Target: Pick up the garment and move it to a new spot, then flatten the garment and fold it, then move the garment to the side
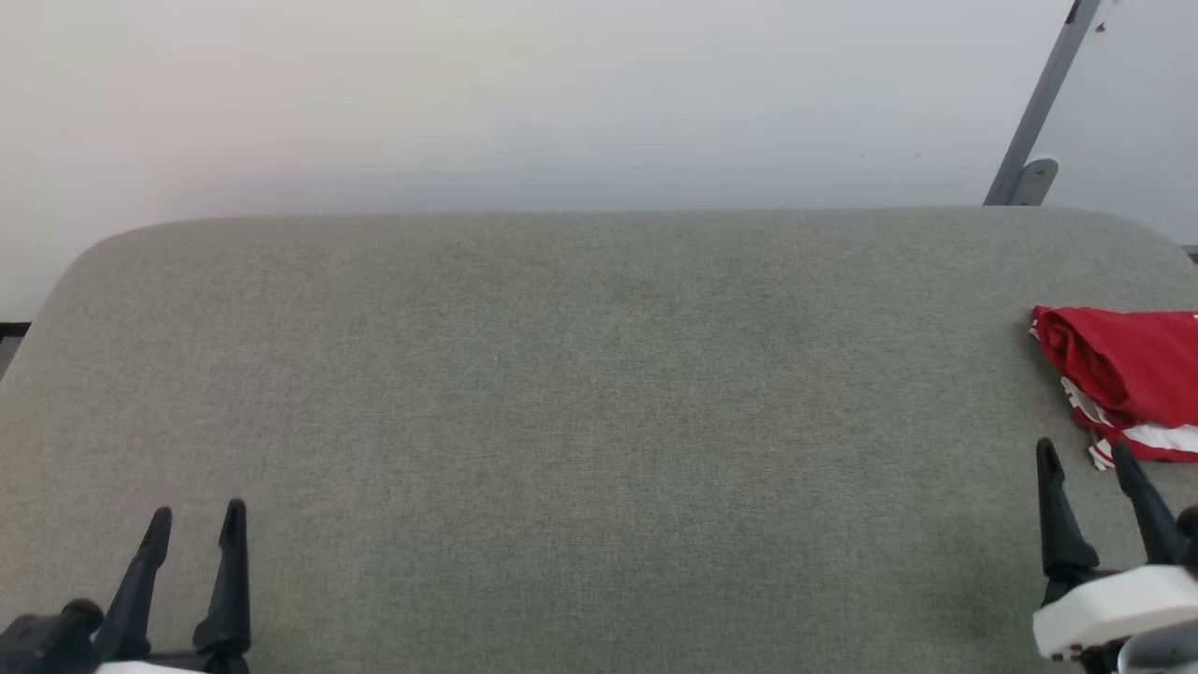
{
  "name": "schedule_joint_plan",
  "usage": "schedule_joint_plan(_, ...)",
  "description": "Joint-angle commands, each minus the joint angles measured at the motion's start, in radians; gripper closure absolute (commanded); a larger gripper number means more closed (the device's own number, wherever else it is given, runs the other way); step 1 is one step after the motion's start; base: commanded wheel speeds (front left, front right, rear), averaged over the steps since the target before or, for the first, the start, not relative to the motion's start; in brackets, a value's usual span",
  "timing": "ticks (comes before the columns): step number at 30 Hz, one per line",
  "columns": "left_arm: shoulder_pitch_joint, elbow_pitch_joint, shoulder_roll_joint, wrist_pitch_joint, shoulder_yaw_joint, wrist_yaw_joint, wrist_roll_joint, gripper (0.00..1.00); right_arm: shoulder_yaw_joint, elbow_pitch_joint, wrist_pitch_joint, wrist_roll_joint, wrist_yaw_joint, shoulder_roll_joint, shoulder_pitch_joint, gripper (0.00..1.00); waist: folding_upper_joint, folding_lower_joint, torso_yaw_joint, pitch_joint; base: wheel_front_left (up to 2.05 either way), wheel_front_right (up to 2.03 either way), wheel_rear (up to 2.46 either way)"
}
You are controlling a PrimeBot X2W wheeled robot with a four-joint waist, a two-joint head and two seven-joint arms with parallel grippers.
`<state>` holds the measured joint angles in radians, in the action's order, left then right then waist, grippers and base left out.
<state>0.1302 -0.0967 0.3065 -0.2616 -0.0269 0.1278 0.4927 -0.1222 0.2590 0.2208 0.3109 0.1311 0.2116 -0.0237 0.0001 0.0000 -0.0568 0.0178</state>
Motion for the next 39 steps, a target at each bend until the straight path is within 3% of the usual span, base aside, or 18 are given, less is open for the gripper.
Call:
schedule_joint_plan(1,0.013,0.002,-0.004,-0.004,-0.006,0.003,0.003,0.0,-0.001,-0.009,0.009,-0.002,-0.001,-0.005,0.014,0.0,-0.0001,0.0,0.002,0.002,0.0,0.0,0.0)
schedule_joint_plan(22,0.035,0.02,-0.014,-0.004,-0.011,0.003,0.028,0.0,-0.008,-0.069,0.013,-0.004,-0.001,-0.064,0.093,0.0,-0.0001,0.0,0.01,0.015,0.0,0.0,0.0)
schedule_joint_plan(23,0.031,0.013,-0.018,0.0,-0.009,0.0,0.018,1.0,-0.008,-0.06,0.011,-0.003,0.0,-0.06,0.087,1.0,-0.0001,0.0,0.01,0.015,0.0,0.0,0.0)
schedule_joint_plan(39,-0.009,-0.031,-0.07,0.063,-0.014,0.0,0.202,1.0,-0.007,-0.034,-0.051,0.212,0.0,-0.084,0.064,1.0,-0.0001,0.0,0.015,0.012,0.0,0.0,0.0)
